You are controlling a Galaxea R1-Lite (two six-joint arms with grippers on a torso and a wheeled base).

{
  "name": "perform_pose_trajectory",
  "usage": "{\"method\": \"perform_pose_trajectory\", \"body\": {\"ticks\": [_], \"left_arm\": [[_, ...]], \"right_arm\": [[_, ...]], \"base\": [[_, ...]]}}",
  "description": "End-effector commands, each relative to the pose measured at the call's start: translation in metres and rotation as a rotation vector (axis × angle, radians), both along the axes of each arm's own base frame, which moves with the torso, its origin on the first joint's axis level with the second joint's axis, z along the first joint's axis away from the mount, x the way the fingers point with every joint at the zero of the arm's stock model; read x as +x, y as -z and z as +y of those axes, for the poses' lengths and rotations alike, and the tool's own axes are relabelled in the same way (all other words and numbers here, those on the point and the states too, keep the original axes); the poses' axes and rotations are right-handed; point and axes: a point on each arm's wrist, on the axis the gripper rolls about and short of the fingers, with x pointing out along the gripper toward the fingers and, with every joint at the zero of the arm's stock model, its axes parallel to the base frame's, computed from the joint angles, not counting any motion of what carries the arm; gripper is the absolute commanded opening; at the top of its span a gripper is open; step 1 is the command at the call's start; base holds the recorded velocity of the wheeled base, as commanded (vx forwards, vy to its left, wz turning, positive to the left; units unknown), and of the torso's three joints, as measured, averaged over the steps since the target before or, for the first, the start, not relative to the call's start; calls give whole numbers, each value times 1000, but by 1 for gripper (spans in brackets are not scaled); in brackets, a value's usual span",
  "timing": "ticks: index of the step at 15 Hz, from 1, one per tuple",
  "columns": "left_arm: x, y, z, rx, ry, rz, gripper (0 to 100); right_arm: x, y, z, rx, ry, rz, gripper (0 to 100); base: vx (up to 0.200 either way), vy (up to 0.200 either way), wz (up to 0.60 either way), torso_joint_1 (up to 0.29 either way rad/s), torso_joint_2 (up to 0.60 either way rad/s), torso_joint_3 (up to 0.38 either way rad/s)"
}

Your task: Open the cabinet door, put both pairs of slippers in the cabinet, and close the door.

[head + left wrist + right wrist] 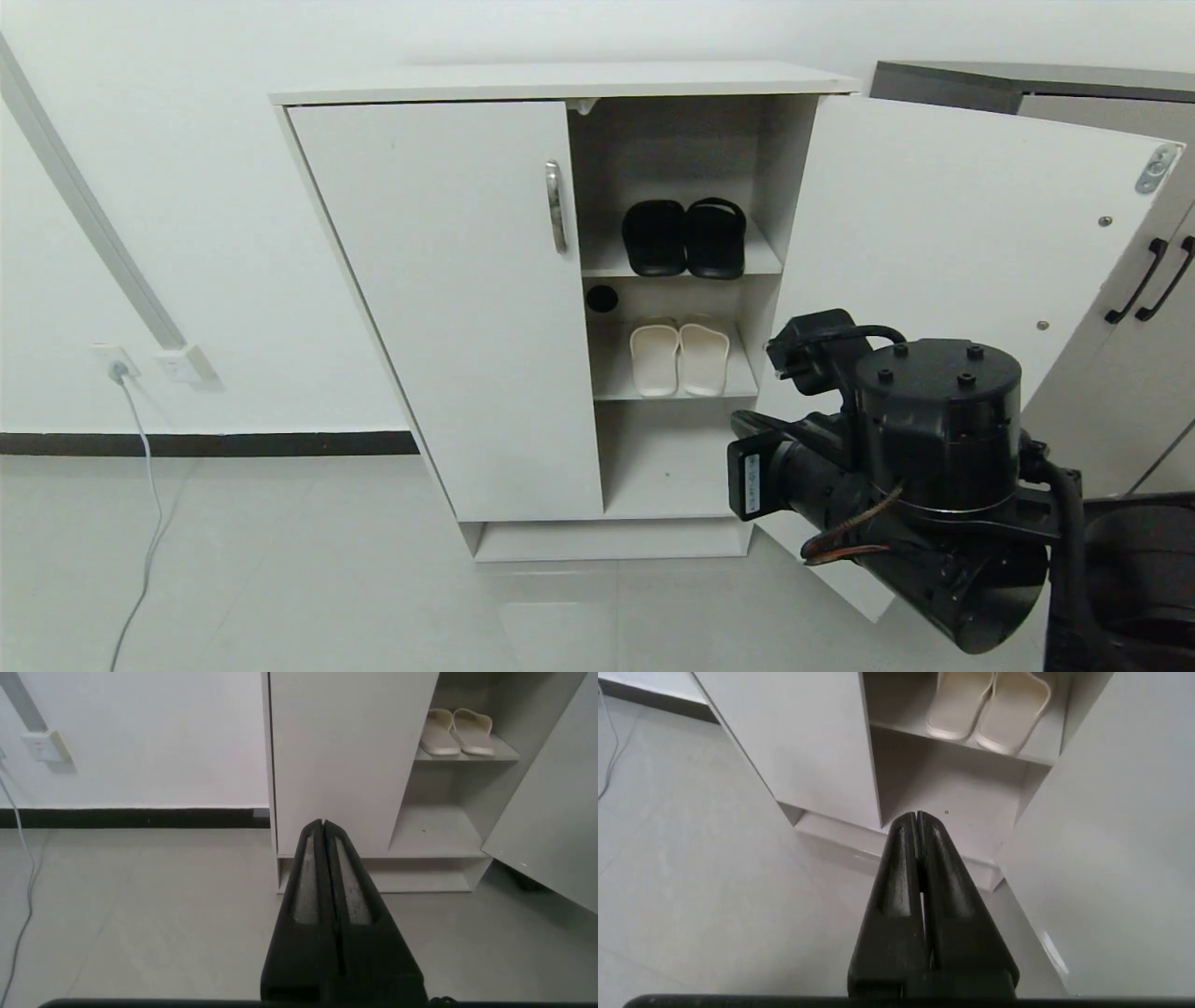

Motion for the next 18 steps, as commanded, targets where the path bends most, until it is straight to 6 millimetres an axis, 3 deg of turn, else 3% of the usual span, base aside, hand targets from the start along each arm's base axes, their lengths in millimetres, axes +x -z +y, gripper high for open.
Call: {"method": "perform_pose_trajectory", "body": {"ticks": [1, 8, 12, 18], "left_arm": [[0, 0, 0, -1, 0, 0, 0], [0, 0, 0, -1, 0, 0, 0], [0, 0, 0, -1, 0, 0, 0], [0, 0, 0, -3, 0, 0, 0]], "right_arm": [[1, 4, 2, -8, 0, 6, 0], [4, 10, 3, -23, 6, 16, 0], [4, 11, 3, -26, 5, 16, 0], [3, 14, 1, -43, 4, 17, 0]], "base": [[0, 0, 0, 0, 0, 0], [0, 0, 0, 0, 0, 0], [0, 0, 0, 4, -193, -301], [0, 0, 0, 62, -494, -368]]}}
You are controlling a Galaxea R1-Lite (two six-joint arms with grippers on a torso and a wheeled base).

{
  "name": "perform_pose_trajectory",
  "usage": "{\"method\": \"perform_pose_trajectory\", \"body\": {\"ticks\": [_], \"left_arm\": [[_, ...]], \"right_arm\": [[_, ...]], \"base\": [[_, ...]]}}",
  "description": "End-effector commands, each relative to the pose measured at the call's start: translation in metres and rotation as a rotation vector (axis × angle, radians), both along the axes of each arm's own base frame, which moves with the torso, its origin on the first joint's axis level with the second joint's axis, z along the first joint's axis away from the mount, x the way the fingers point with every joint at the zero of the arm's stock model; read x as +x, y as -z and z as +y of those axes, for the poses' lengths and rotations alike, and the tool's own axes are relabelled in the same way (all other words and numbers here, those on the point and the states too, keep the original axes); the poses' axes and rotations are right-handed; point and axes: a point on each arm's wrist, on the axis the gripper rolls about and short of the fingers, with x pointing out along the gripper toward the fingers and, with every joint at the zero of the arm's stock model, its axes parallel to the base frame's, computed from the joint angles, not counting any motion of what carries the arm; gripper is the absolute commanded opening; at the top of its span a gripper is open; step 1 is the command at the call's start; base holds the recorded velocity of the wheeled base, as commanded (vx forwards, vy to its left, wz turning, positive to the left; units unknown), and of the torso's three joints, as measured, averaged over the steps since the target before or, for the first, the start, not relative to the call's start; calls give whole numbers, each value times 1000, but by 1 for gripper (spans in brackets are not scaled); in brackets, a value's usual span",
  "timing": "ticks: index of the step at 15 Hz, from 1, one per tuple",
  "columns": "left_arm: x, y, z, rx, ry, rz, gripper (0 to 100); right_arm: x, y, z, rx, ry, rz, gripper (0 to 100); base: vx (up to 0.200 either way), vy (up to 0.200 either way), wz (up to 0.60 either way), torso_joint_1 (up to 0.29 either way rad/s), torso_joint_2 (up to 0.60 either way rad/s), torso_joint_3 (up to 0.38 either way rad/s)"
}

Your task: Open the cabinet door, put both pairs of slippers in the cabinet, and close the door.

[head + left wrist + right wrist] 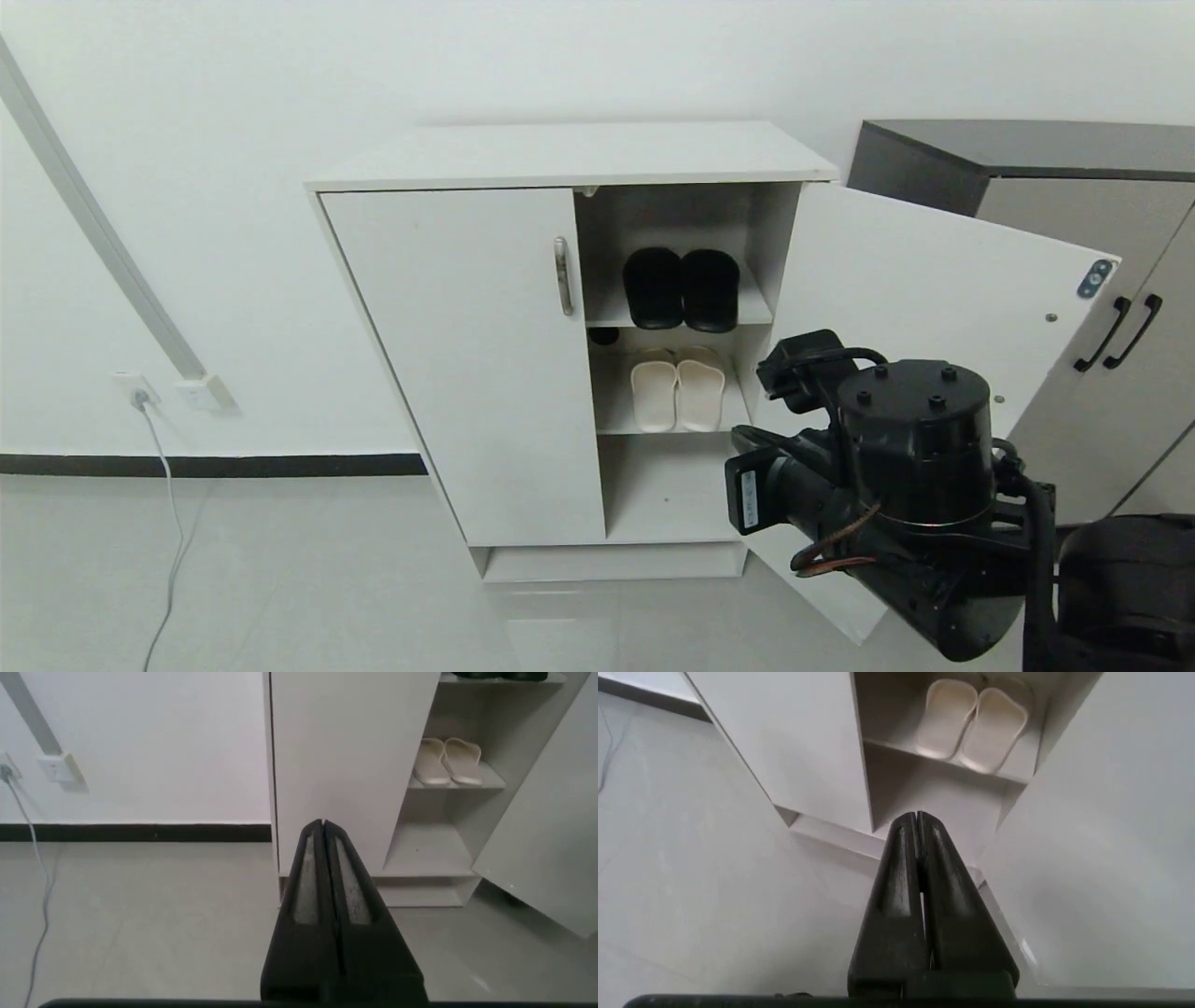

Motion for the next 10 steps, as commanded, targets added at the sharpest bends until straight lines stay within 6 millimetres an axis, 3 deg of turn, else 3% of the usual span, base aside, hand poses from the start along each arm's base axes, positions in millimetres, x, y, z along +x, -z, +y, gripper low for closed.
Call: {"method": "perform_pose_trajectory", "body": {"ticks": [1, 10], "left_arm": [[0, 0, 0, 0, -2, 2, 0], [0, 0, 0, -6, -5, 2, 0]], "right_arm": [[-1, 1, -1, -3, -1, 3, 0], [-4, 4, -5, 3, -1, -10, 0]], "base": [[0, 0, 0, 110, -466, -354], [0, 0, 0, 153, -479, -327]]}}
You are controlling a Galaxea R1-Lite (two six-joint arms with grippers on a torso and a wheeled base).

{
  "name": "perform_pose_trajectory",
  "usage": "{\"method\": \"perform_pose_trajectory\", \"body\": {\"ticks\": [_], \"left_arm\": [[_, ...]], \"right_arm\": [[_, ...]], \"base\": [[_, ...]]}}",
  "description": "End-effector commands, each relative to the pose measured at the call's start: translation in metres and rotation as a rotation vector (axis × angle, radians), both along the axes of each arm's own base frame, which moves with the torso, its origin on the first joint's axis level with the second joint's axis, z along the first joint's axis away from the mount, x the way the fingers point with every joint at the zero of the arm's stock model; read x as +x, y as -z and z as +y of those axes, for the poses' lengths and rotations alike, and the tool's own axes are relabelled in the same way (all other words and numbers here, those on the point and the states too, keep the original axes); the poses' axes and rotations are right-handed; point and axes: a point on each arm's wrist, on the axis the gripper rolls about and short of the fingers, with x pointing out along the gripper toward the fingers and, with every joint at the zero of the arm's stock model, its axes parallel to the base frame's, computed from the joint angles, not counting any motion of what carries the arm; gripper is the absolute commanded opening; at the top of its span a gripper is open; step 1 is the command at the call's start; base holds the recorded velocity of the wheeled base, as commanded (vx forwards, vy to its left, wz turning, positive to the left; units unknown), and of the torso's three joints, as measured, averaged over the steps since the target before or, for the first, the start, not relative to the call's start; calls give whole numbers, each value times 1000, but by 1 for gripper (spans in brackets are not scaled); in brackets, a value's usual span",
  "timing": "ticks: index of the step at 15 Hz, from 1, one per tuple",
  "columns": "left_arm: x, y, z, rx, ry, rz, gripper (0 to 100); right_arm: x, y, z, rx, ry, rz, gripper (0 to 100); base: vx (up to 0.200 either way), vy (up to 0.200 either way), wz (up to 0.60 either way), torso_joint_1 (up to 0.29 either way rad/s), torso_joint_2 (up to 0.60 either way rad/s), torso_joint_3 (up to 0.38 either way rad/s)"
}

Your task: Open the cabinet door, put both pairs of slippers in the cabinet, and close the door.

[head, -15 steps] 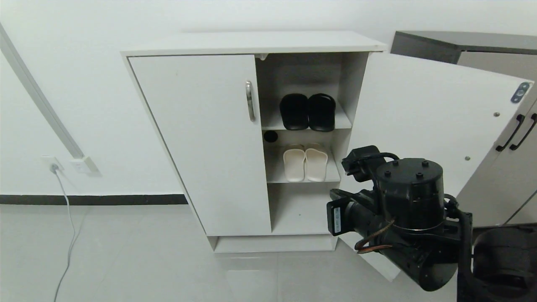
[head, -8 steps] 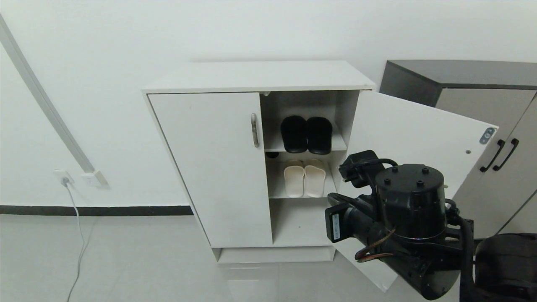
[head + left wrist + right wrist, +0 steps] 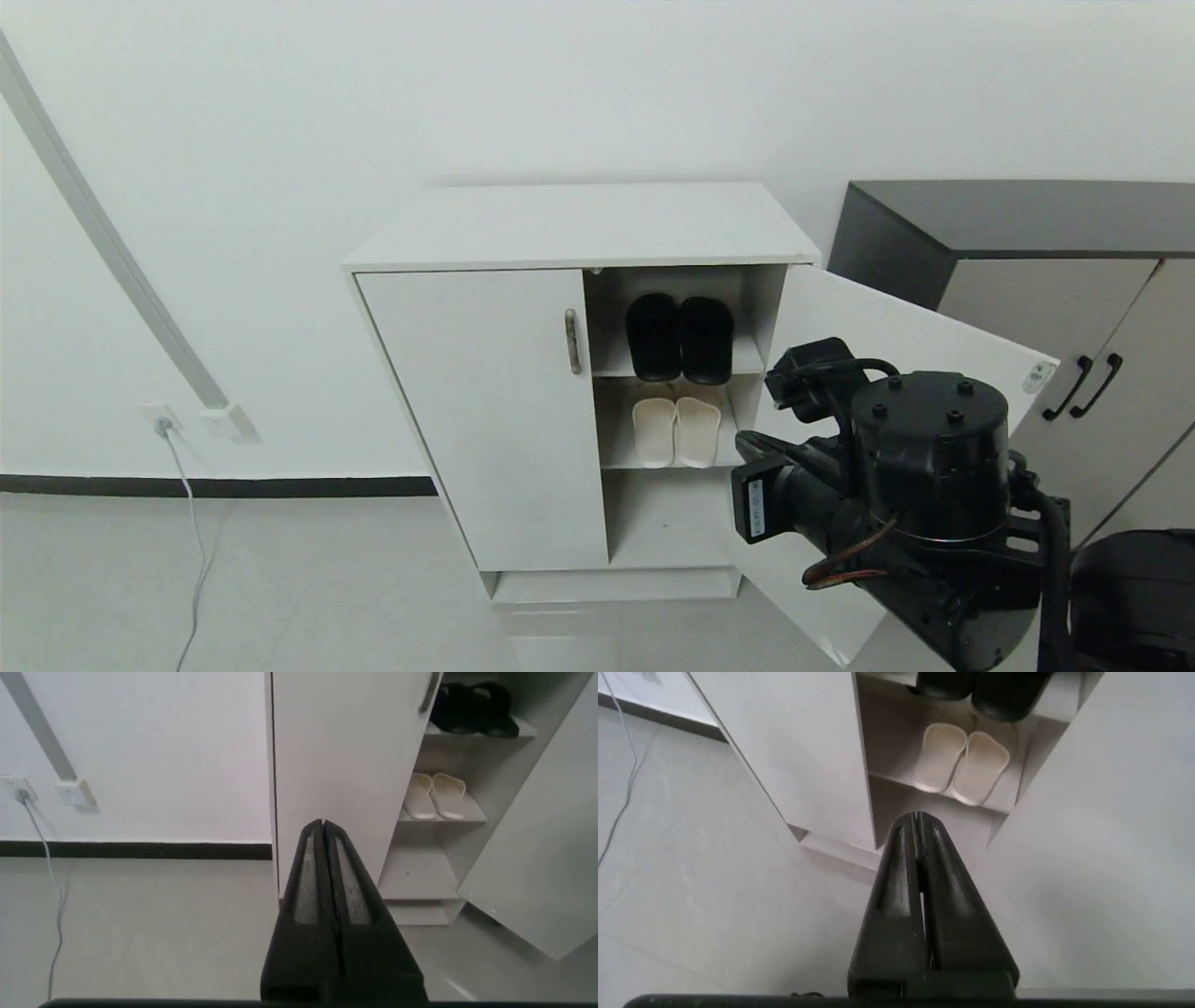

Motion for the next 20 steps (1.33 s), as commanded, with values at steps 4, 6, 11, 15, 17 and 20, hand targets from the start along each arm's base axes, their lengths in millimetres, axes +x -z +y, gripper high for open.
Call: {"method": "perform_pose_trajectory", "body": {"ticks": [4, 6, 11, 15, 17, 20], "left_arm": [[0, 0, 0, 14, 9, 4, 0], [0, 0, 0, 14, 9, 2, 0], [0, 0, 0, 14, 7, 2, 0], [0, 0, 0, 13, 7, 2, 0], [0, 0, 0, 13, 7, 2, 0], [0, 0, 0, 13, 7, 2, 0]], "right_arm": [[1, 1, 0, -2, 2, 2, 0], [1, 0, 0, -1, 2, 1, 0], [-1, 1, -1, -3, 2, 2, 0], [0, 1, -2, -6, 2, 3, 0], [0, 2, -2, -6, 6, 4, 0], [-1, 5, -5, -5, 6, 0, 0]], "base": [[0, 0, 0, 198, -513, -319], [0, 0, 0, 225, -537, -322], [0, 0, 0, 238, -568, -324], [0, 0, 0, 257, -582, -325], [0, 0, 0, 190, -430, -242], [0, 0, 0, 139, -305, -162]]}}
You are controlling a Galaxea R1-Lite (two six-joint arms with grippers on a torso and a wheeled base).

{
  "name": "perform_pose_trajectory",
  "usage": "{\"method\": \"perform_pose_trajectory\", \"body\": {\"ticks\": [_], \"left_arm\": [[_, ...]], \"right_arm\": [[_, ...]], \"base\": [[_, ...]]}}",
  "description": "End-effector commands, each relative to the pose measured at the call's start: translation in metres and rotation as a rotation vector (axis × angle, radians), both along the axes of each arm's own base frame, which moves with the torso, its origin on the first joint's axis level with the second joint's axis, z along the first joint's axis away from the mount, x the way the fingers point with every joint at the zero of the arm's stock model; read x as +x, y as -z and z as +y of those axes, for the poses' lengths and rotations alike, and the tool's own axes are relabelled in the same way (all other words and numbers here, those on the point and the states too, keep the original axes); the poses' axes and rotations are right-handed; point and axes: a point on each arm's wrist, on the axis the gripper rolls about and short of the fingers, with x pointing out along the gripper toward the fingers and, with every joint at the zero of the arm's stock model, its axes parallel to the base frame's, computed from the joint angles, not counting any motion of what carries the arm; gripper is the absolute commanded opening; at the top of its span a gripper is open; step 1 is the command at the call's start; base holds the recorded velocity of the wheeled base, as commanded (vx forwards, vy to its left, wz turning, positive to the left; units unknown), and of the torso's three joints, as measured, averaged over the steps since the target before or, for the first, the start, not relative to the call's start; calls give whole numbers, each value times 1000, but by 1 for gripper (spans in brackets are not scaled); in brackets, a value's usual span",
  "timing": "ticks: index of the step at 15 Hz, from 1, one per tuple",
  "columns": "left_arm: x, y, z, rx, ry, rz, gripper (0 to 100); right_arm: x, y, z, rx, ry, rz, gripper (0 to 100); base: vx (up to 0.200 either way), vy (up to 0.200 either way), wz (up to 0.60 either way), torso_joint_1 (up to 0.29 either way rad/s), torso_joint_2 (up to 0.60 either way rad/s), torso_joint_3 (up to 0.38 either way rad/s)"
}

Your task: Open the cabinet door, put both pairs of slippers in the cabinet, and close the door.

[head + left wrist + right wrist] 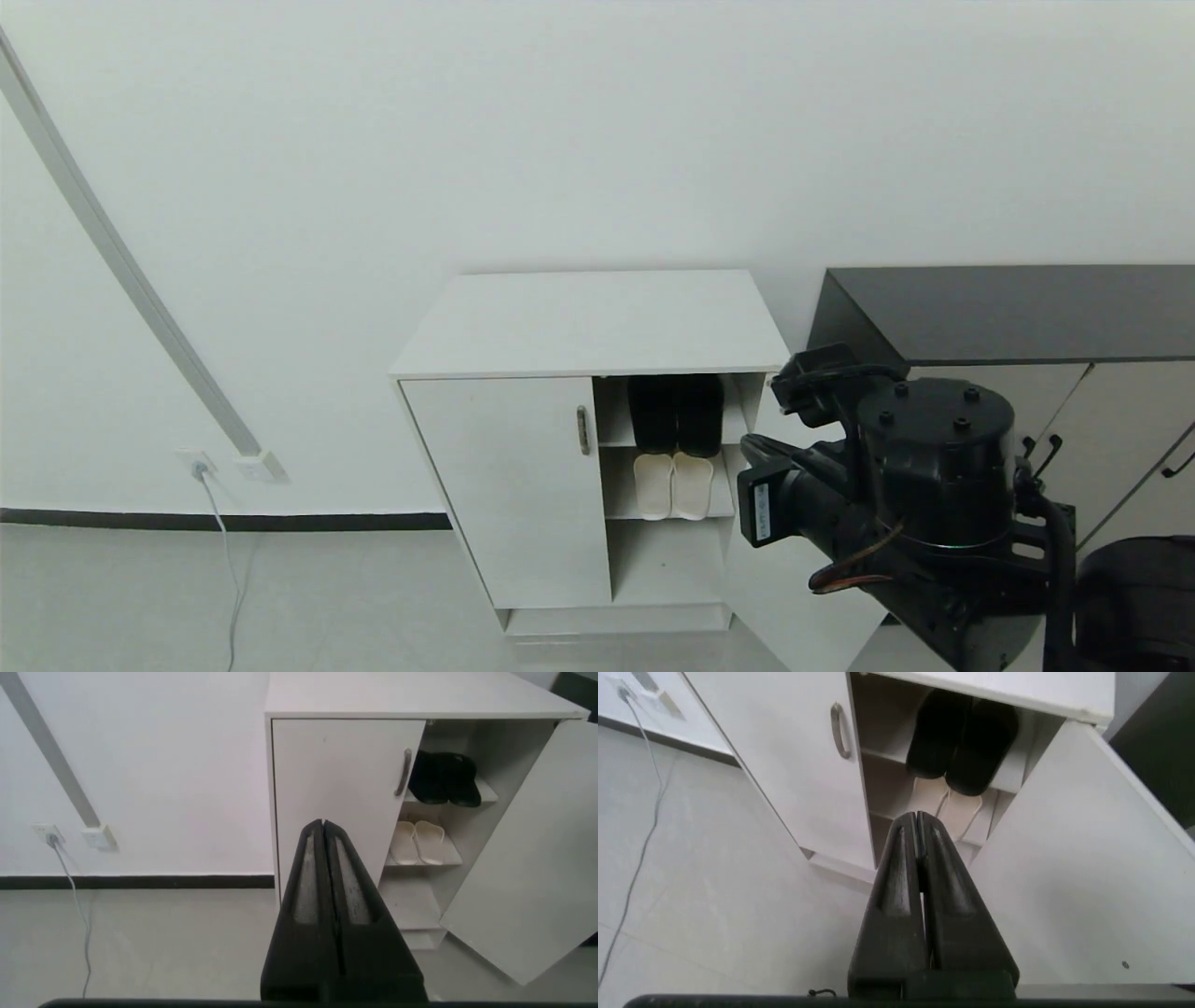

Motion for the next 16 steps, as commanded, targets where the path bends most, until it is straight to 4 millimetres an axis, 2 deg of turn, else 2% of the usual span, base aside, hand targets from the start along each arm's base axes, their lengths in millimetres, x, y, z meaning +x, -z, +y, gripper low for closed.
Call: {"method": "perform_pose_trajectory", "body": {"ticks": [1, 12, 16], "left_arm": [[0, 0, 0, -1, 0, 2, 0], [0, 0, 0, -1, 0, 2, 0], [0, 0, 0, 4, 0, 4, 0]], "right_arm": [[-1, 2, -1, -4, -1, -3, 0], [-3, 10, -3, -27, -22, 9, 0], [-3, 11, -2, -28, -29, 13, 0]], "base": [[0, 0, 0, 0, 0, 0], [0, 0, 0, 0, 0, 0], [0, 0, -600, 4, -1, 5]]}}
